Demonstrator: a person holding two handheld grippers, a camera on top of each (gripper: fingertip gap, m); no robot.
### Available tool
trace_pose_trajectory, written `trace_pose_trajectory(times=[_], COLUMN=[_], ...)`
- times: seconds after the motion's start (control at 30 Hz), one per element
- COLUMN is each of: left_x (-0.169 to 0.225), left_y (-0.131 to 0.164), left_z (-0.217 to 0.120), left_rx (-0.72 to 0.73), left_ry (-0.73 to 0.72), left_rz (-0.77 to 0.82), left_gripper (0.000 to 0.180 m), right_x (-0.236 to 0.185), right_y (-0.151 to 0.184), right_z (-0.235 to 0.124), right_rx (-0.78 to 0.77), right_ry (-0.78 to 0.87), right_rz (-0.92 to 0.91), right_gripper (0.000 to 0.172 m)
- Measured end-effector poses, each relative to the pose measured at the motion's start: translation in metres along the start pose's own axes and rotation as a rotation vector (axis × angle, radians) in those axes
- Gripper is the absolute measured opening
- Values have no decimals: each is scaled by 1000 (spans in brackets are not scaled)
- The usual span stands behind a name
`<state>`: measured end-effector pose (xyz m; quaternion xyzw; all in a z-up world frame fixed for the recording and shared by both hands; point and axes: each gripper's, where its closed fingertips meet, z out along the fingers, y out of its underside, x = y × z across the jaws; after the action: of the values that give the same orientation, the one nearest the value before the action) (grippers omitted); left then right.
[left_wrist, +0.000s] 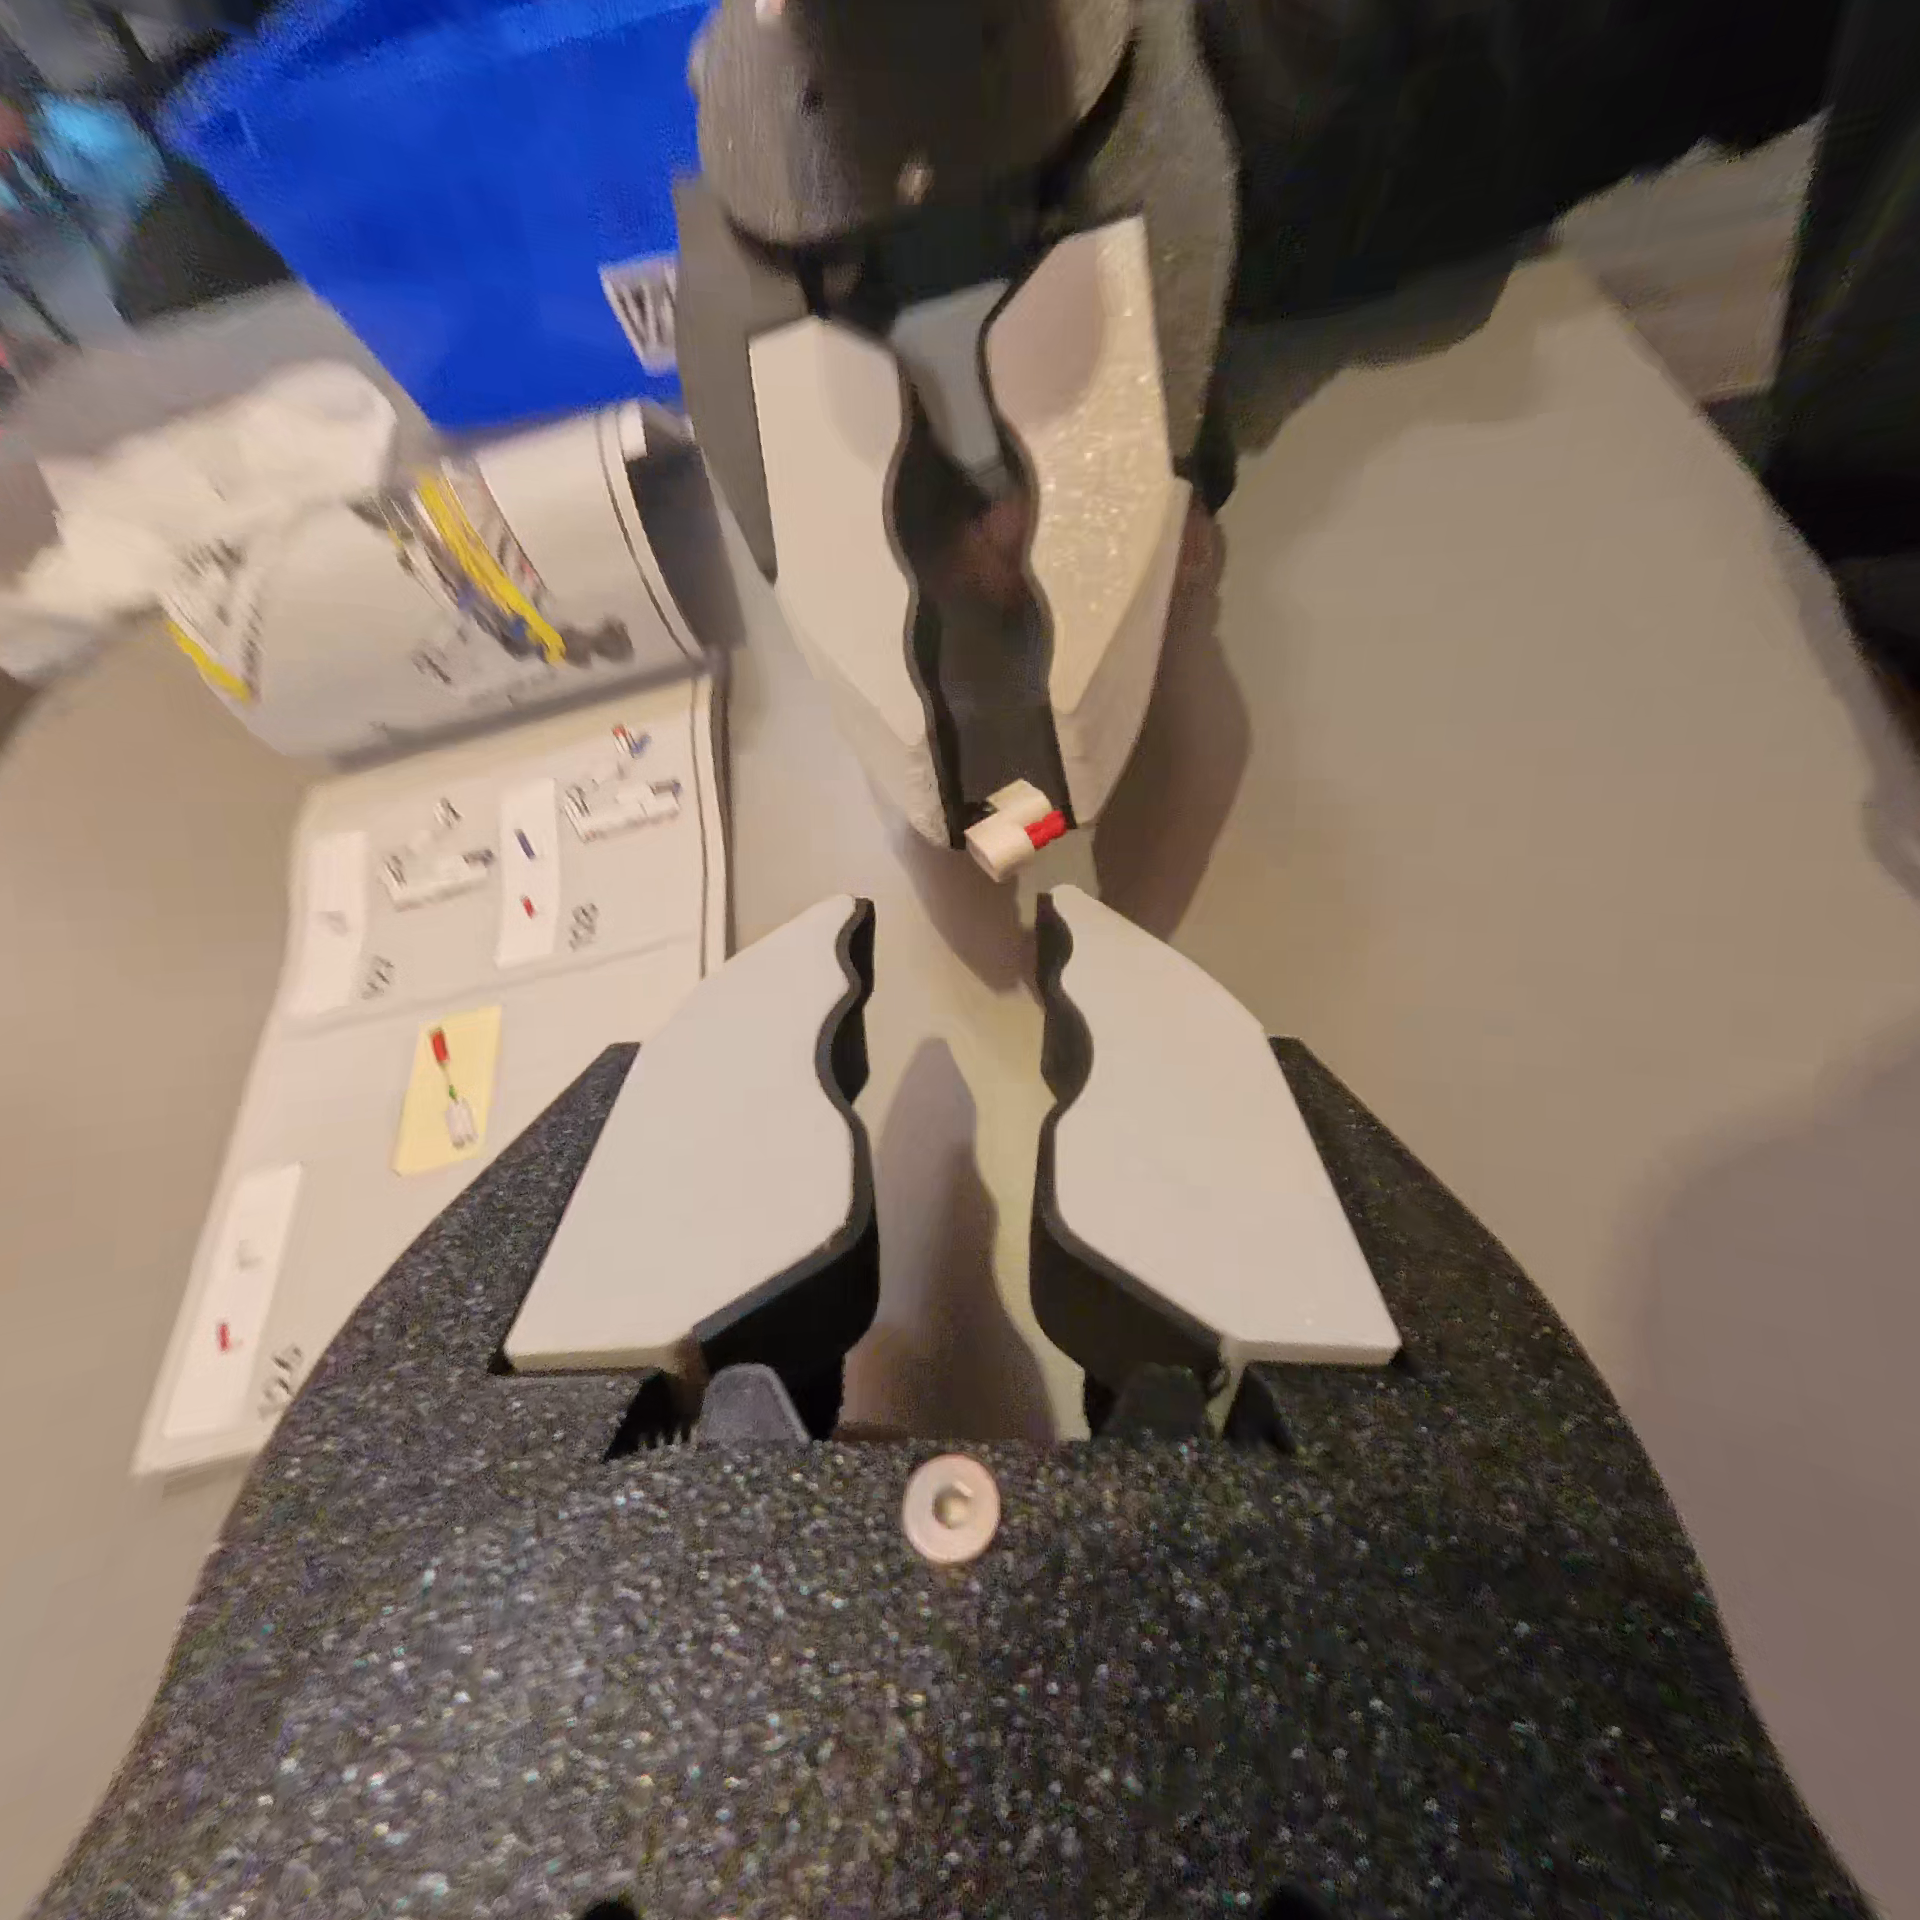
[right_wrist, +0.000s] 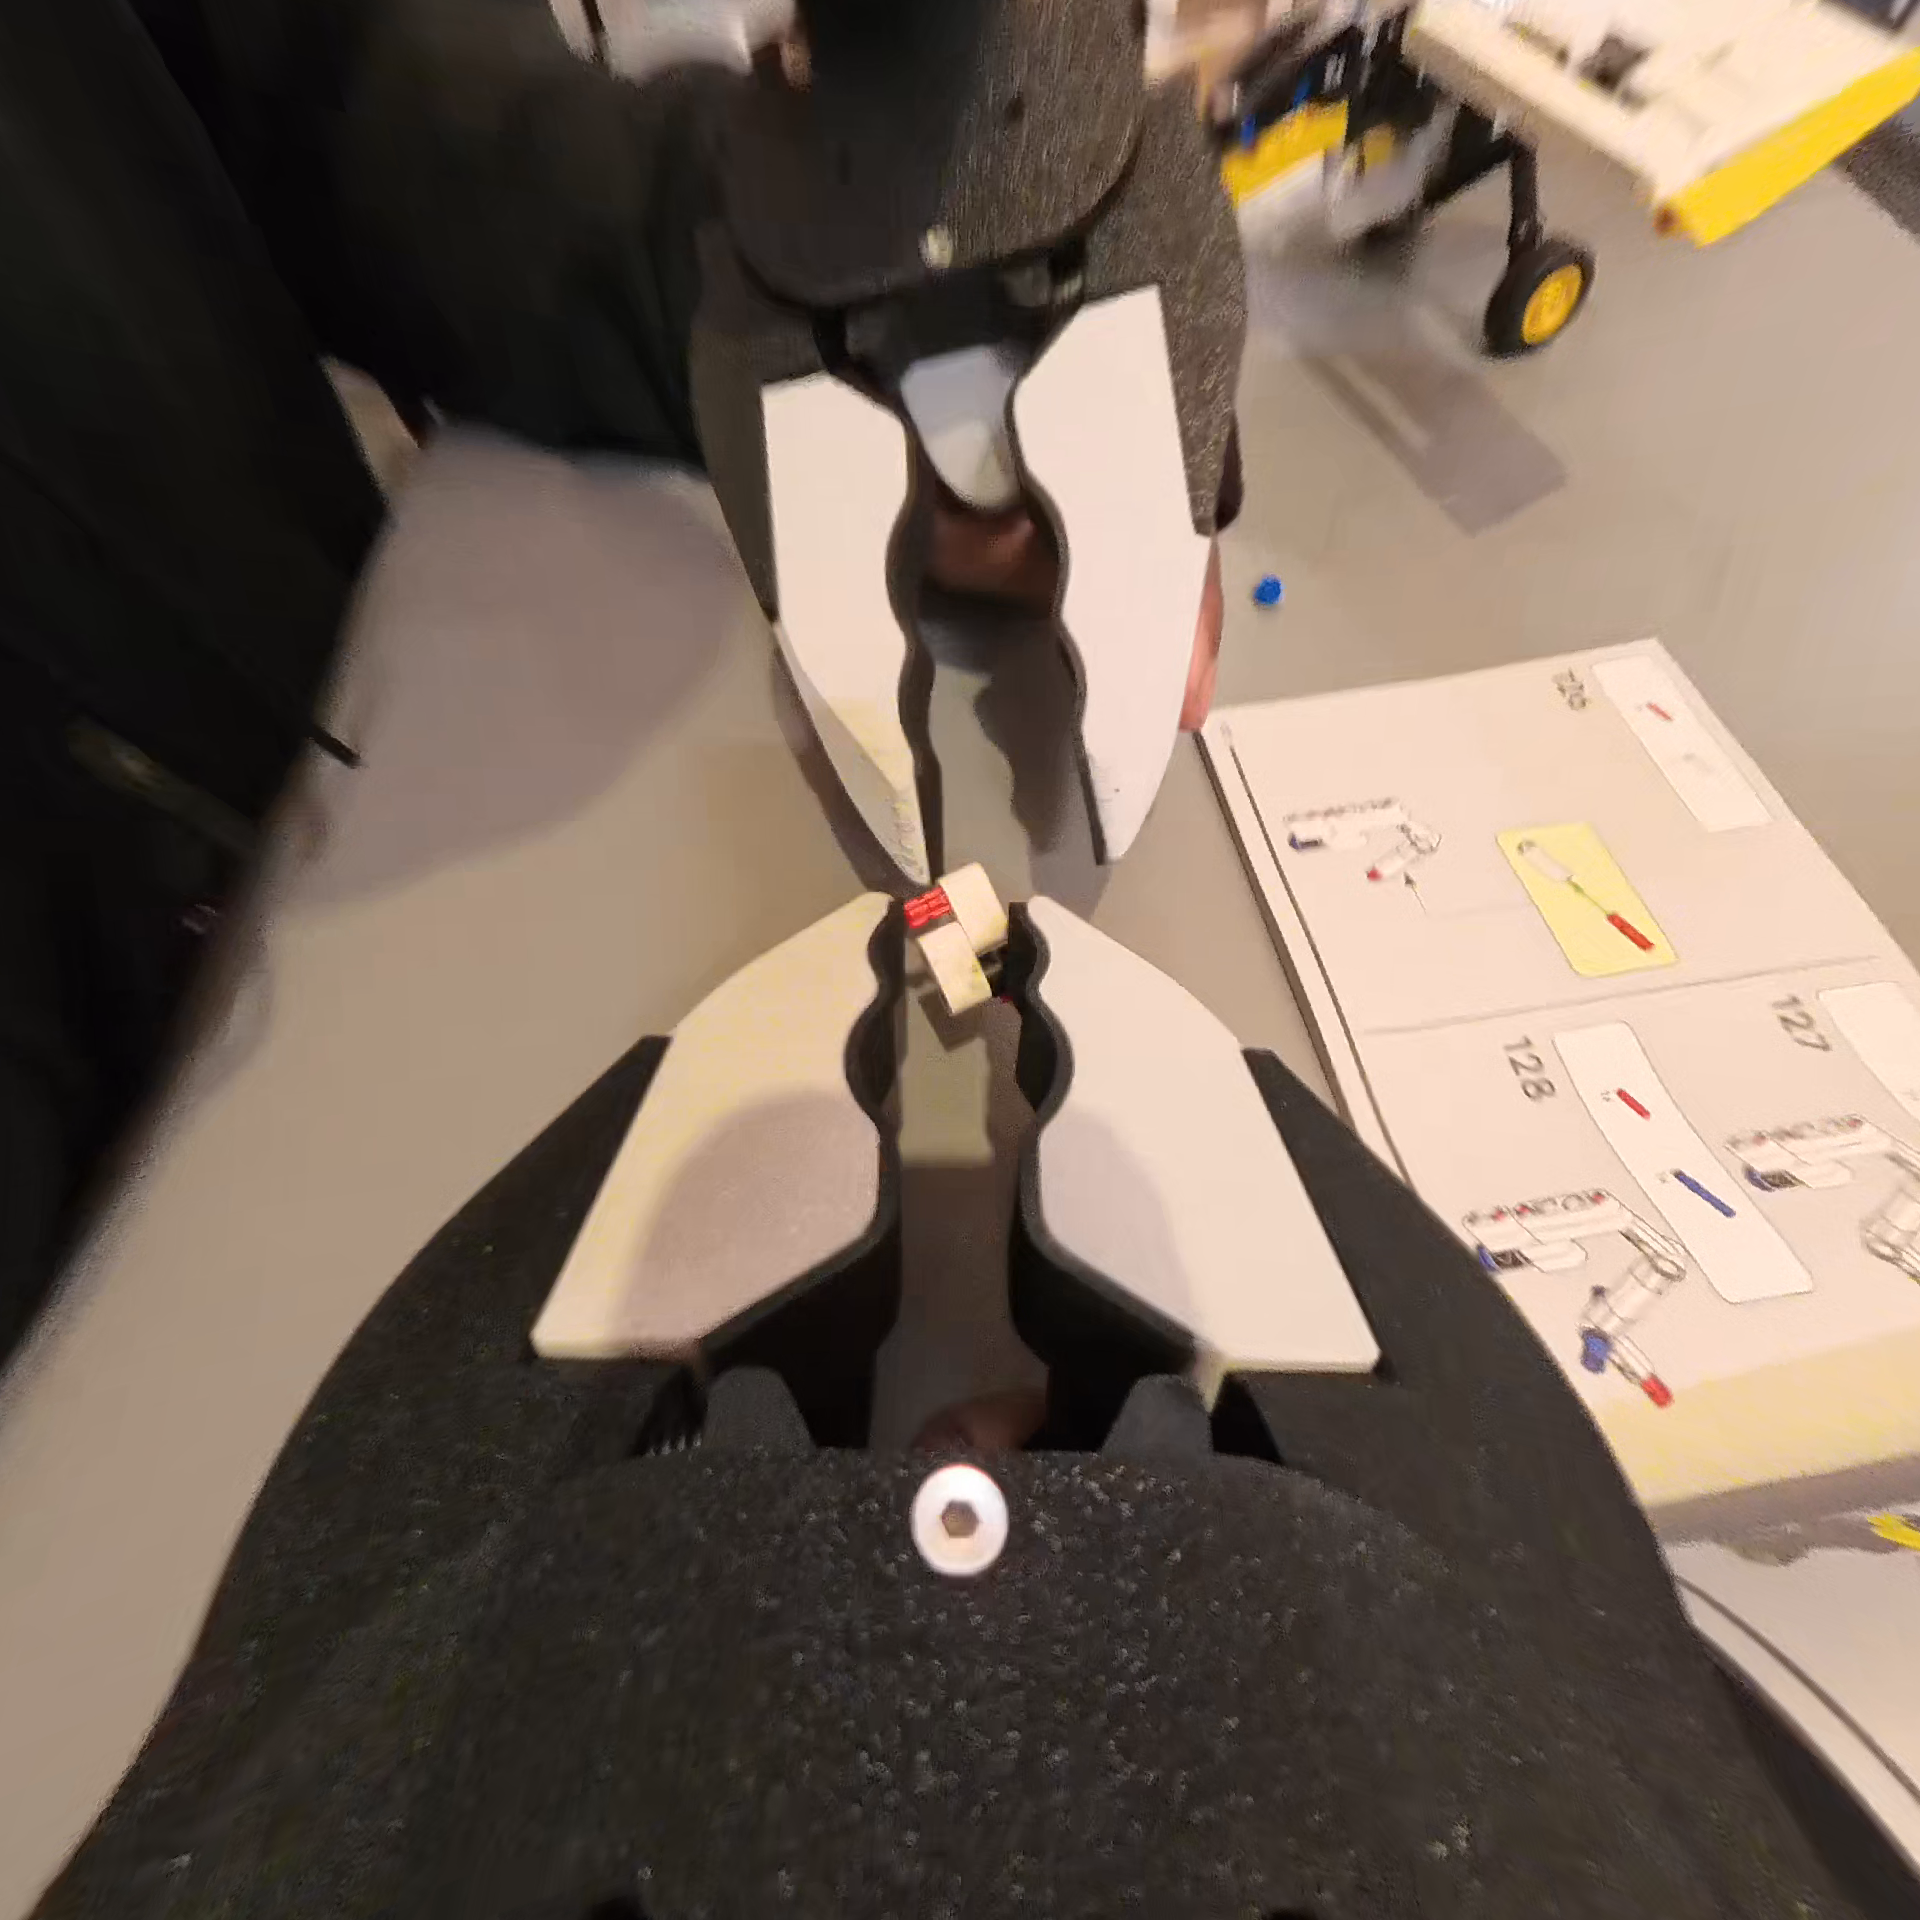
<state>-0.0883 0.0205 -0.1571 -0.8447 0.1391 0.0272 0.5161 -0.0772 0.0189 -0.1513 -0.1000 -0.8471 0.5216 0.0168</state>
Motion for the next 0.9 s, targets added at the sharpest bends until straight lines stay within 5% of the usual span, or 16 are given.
trace_pose_trajectory(times=[0.17, 0.57, 0.73, 0.9], left_x=[9, 30, 19, 1], left_y=[-29, -43, -34, -23], left_z=[-14, -13, -12, -14], left_rx=[251, 363, 294, 234], left_ry=[8, 30, 10, -7], left_rz=[151, 309, 283, 152], left_gripper=[17, 10, 9, 8], right_x=[-19, -30, -16, 9], right_y=[-23, -31, -30, -24], right_z=[-7, -7, -5, -11], right_rx=[173, 207, 206, 205], right_ry=[-211, -363, -310, -76], right_rz=[171, 287, 346, 183], right_gripper=[18, 18, 18, 19])
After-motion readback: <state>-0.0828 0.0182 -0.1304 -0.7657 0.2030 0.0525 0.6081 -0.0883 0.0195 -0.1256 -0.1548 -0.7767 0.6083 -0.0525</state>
